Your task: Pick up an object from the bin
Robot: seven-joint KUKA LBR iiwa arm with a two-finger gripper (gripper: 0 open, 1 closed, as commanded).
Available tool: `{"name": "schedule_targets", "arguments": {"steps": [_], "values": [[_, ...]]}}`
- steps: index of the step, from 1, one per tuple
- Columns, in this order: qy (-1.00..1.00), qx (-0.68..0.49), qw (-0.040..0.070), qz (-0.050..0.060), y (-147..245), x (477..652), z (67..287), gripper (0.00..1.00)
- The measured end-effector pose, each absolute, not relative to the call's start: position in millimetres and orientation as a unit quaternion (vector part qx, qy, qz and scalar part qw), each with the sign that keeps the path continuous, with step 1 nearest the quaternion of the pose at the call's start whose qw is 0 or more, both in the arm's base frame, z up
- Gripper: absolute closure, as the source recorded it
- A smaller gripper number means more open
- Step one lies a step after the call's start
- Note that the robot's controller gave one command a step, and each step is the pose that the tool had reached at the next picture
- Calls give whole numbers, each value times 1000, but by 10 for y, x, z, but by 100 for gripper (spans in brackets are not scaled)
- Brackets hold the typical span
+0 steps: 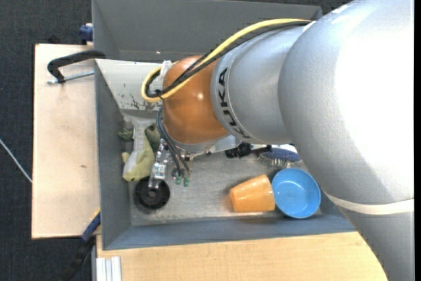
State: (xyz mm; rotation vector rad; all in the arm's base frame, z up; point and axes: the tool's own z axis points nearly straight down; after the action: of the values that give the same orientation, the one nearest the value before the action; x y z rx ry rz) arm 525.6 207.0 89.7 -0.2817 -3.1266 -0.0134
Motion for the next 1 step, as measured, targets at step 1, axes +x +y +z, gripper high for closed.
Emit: {"name": "schedule_targets", "arguments": {"steps": [1], "values": [[-996,-92,-9,-5,2037,5298,880,0]]}}
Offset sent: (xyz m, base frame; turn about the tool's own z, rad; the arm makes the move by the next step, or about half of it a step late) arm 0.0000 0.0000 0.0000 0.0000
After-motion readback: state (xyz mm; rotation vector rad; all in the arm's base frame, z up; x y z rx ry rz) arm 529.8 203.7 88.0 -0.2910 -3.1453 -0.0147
